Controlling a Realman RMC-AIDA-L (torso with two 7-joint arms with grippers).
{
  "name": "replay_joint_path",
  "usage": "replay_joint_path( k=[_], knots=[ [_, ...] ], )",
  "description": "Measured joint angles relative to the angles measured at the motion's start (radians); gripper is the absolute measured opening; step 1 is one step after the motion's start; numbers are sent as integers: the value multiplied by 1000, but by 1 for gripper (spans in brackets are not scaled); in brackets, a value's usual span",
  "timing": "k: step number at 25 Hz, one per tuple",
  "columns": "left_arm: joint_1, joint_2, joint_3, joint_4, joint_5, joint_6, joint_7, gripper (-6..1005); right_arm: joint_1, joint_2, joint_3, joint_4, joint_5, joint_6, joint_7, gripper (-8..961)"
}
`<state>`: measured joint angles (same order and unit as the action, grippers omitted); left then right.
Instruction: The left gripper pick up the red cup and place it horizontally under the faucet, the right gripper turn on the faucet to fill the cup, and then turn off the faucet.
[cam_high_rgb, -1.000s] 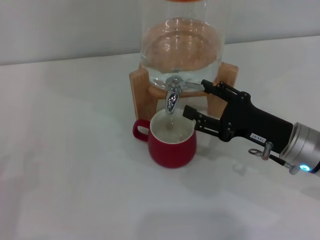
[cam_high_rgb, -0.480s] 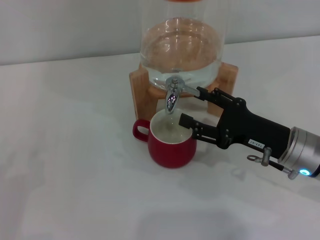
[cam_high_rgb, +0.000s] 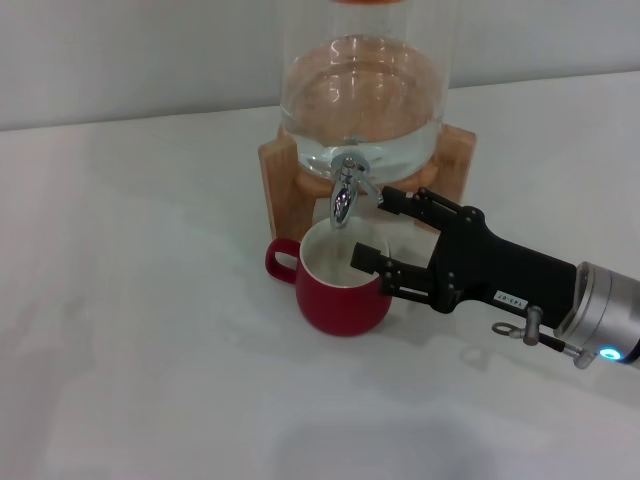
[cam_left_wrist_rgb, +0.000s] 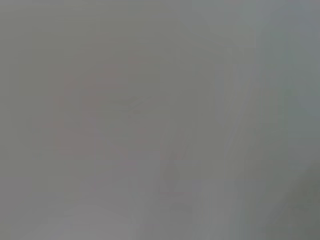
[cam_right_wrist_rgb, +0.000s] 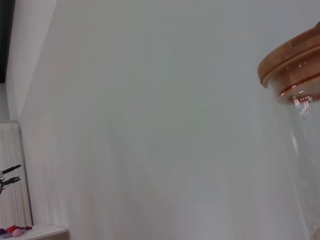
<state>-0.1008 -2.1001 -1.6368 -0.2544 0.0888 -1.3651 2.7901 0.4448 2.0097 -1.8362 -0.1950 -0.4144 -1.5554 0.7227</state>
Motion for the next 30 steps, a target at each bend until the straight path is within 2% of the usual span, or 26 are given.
replay_joint_path(
  k=[12, 21, 30],
  knots=[
    [3, -1, 27, 0, -4, 0, 2, 481, -5, 2, -4, 0, 4, -6, -4, 839],
    [4, 0, 27, 1, -5, 0, 4, 481, -13, -9, 70, 0, 8, -8, -6, 839],
    [3, 0, 26, 1, -5, 3, 6, 481, -15, -22, 78, 0, 7, -110, 0, 838]
  ],
)
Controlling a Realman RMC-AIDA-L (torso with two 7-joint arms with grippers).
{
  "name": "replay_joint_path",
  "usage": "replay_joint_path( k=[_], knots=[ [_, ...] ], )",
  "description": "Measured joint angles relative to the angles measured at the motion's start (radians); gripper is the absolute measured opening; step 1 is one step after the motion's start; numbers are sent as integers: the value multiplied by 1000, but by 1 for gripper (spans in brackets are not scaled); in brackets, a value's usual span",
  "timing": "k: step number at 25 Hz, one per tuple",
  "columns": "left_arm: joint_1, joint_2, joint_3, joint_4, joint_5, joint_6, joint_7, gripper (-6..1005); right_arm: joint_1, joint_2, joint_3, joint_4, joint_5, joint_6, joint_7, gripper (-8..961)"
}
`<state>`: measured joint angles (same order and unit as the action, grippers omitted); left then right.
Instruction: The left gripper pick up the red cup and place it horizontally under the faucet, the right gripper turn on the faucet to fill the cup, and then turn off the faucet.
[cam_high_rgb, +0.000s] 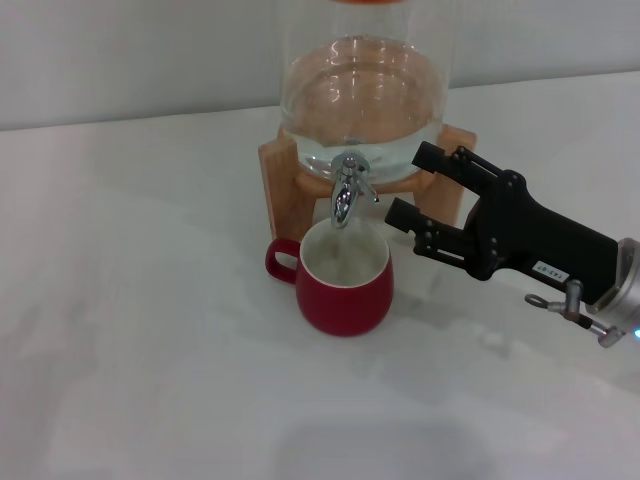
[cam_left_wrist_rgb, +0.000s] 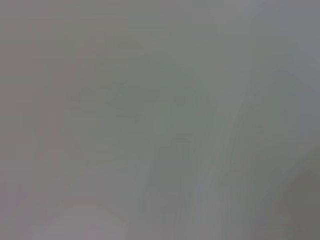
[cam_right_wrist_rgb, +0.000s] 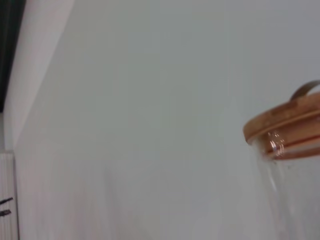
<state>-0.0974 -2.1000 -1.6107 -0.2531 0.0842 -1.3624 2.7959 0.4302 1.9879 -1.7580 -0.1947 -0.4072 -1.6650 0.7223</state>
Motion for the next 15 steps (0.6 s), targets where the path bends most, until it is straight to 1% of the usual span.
replay_joint_path(
  k=[4, 11, 15],
  knots=[
    [0, 0, 0, 1, 0, 4, 1, 481, -7, 5, -7, 0, -7, -24, 1, 838],
    [-4, 0, 0, 2, 0, 7, 2, 480, -5, 24, -30, 0, -59, -28, 2, 838],
    [-9, 0, 0, 2, 1, 8, 2, 480, 3, 31, -63, -10, -72, -16, 5, 839]
  ],
)
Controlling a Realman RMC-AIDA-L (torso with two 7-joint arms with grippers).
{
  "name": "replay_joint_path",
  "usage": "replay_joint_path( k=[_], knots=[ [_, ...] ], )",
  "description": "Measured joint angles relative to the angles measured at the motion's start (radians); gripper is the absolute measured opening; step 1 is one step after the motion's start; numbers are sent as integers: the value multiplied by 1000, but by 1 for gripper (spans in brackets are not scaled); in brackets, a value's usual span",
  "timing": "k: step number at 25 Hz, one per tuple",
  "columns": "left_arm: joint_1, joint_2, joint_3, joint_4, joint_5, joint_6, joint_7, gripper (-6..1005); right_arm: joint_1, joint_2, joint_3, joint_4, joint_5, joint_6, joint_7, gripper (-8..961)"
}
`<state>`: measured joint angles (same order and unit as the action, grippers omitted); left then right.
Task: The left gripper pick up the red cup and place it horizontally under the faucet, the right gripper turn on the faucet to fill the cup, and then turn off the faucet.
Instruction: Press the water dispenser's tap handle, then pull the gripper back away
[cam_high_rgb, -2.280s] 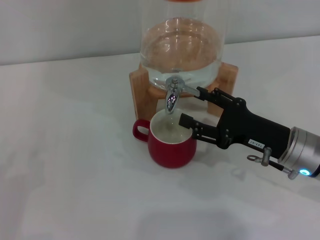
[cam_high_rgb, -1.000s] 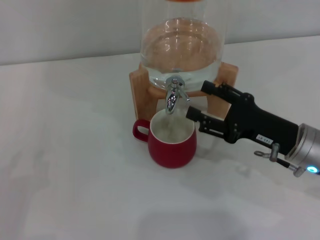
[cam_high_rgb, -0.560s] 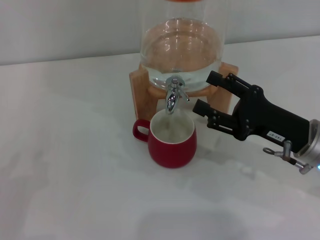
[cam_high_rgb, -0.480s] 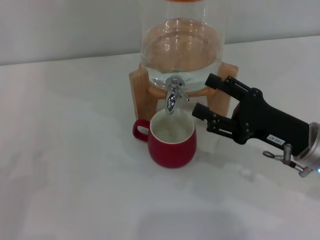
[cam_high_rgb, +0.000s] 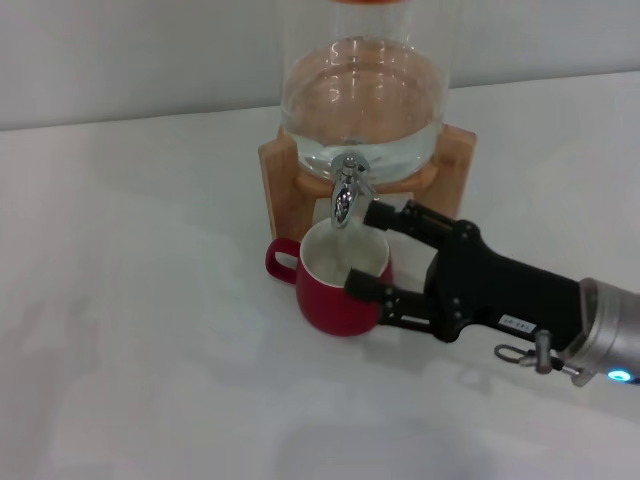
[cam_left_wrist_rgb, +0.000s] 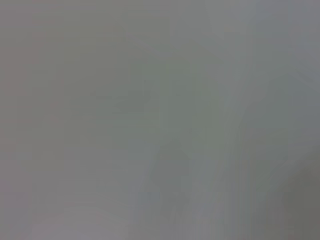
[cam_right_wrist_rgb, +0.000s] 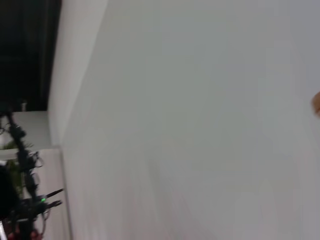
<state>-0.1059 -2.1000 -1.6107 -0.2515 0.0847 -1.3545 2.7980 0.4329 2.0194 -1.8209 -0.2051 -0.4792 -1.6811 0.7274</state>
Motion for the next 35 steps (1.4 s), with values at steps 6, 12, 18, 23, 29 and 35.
replay_joint_path(
  k=[6, 12, 18, 23, 29, 35],
  knots=[
    [-3, 0, 0, 0, 1, 2, 0, 480, 7, 2, -46, -52, 0, 48, 24, 838],
    [-7, 0, 0, 0, 4, 2, 0, 480, 15, 4, -82, -94, 0, 119, 38, 839],
    [-11, 0, 2, 0, 6, 0, 0, 480, 27, 6, -84, -102, 1, 153, 44, 839],
    [-11, 0, 17, -1, 2, -5, -1, 480, 36, 5, -84, -103, 1, 167, 52, 839],
    [-16, 0, 26, -3, 1, 0, 0, 480, 50, 5, -84, -104, 1, 190, 54, 838],
    [-21, 0, 26, -1, 2, 1, 0, 480, 61, 5, -84, -106, 1, 213, 64, 838]
  ],
)
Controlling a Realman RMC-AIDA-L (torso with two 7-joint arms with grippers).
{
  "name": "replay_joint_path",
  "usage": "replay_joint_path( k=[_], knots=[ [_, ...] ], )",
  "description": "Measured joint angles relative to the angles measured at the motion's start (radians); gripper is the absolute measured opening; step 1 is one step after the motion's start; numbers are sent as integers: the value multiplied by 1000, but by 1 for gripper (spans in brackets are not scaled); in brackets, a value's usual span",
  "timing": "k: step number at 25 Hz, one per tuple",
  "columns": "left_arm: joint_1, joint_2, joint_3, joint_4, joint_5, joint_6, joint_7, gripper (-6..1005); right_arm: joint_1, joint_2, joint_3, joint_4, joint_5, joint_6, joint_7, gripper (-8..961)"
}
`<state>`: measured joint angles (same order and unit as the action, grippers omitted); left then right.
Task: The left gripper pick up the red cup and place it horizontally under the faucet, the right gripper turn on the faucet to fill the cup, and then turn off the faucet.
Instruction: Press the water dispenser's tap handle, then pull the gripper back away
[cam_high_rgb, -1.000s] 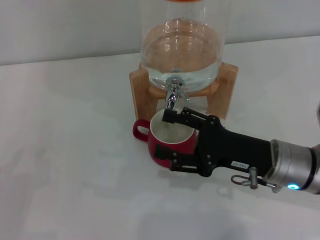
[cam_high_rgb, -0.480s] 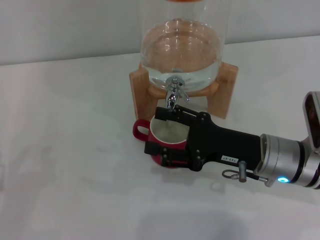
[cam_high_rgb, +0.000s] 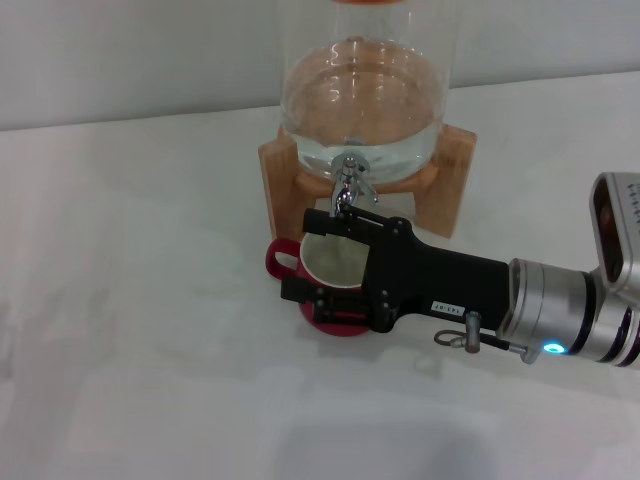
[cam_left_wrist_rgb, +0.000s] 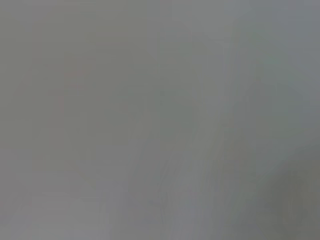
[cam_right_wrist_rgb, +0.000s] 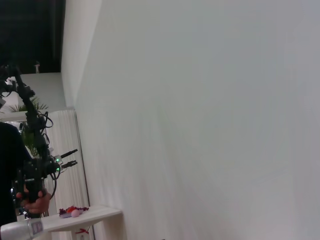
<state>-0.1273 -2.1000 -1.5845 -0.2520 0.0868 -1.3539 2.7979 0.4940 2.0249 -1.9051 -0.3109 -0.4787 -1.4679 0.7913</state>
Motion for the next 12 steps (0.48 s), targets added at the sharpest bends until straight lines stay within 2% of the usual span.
replay_joint_path(
  k=[12],
  knots=[
    [-2, 0, 0, 1, 4, -2, 0, 480, 9, -3, 10, -1, 9, 26, -3, 839]
  ],
)
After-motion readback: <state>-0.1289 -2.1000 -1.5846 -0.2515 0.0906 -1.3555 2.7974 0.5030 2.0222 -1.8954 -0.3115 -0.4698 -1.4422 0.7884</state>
